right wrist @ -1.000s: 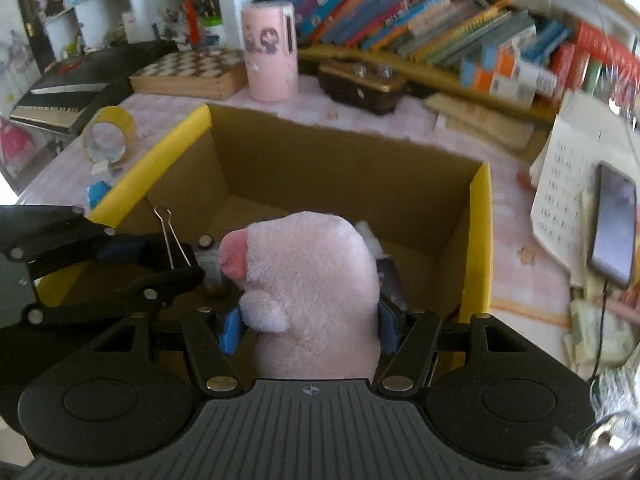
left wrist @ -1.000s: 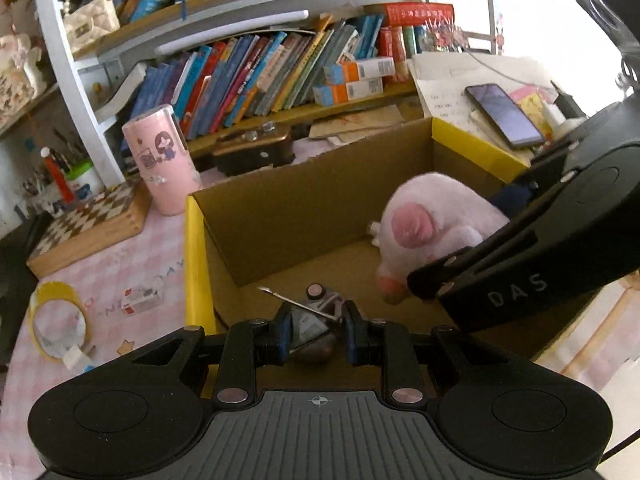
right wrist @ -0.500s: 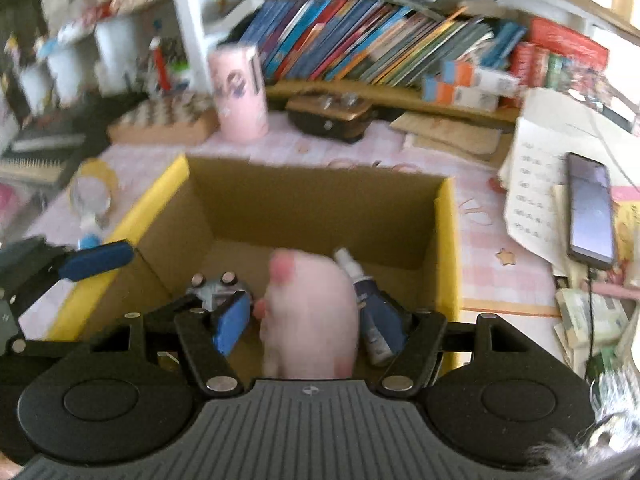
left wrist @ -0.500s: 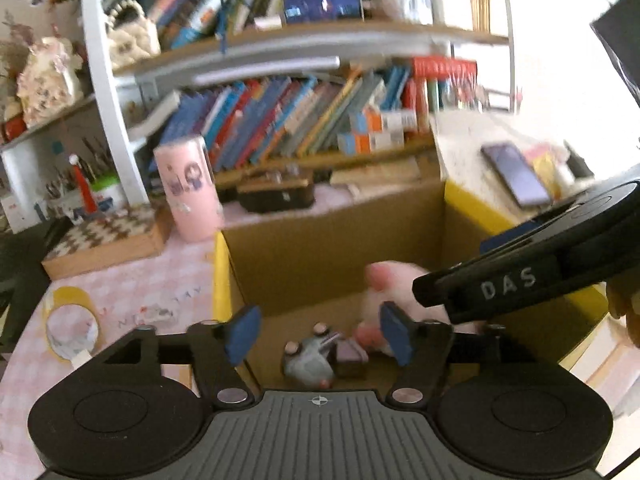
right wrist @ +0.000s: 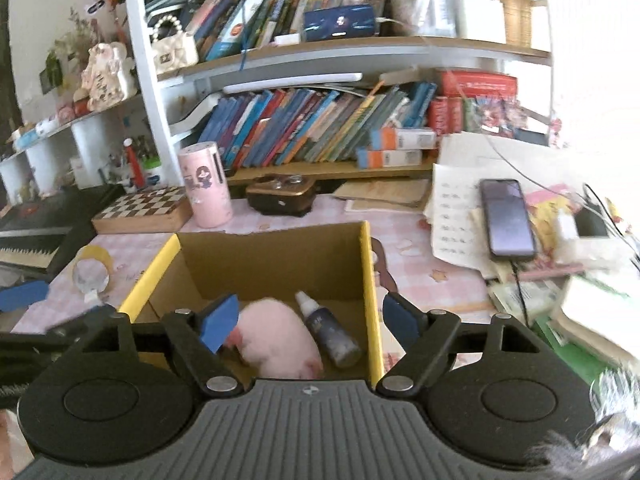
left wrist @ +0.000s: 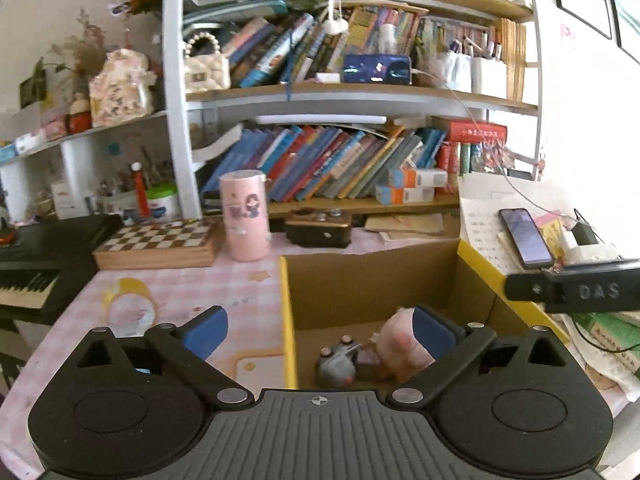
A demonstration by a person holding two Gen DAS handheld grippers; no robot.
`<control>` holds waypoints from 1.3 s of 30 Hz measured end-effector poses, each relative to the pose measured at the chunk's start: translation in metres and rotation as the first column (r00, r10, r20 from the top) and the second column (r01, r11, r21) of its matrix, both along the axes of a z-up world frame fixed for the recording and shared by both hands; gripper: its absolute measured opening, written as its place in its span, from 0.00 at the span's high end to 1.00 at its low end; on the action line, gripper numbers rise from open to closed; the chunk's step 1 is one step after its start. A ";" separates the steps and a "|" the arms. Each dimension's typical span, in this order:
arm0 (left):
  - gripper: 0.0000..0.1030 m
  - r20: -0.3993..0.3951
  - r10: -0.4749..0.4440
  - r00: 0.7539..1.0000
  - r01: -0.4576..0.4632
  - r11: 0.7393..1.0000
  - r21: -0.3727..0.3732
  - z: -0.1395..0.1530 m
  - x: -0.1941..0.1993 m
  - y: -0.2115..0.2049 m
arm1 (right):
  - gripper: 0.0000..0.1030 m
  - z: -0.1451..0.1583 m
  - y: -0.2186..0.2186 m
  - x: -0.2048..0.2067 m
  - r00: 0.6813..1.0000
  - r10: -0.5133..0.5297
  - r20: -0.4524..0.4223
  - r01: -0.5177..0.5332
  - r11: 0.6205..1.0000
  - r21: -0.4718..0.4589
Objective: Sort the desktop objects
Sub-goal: 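Withdraw both grippers from the box back toward the tape roll and blue packet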
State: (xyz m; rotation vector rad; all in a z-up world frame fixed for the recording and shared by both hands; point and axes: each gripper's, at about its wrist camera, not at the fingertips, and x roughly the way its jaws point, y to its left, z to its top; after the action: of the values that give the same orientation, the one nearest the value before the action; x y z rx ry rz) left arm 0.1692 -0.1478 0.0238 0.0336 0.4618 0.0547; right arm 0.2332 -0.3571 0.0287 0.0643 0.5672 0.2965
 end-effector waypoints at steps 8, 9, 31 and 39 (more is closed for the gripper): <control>0.02 -0.055 0.020 0.998 -0.018 0.999 0.043 -0.020 -0.027 0.008 | 0.24 -0.028 0.015 -0.037 0.997 -0.040 -0.062 0.037 0.998 -0.052; 0.02 -0.071 0.031 0.997 -0.028 0.999 0.045 -0.024 -0.029 0.008 | 0.24 -0.031 0.018 -0.042 0.996 -0.044 -0.073 0.039 0.997 -0.064; 0.02 -0.219 -0.060 0.974 0.080 0.993 0.085 -0.042 -0.091 0.094 | 0.24 -0.055 0.122 -0.121 0.965 -0.065 -0.255 0.048 0.996 -0.072; 0.02 -0.212 -0.045 0.976 0.067 0.993 0.099 -0.039 -0.113 0.136 | 0.25 -0.054 0.169 -0.144 0.969 -0.031 -0.246 0.019 0.998 -0.052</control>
State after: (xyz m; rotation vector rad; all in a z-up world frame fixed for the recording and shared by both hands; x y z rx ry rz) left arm 0.0558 -0.0117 -0.0147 0.1575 0.6683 0.0202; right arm 0.0897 -0.1883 -0.0258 0.0613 0.8205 0.2513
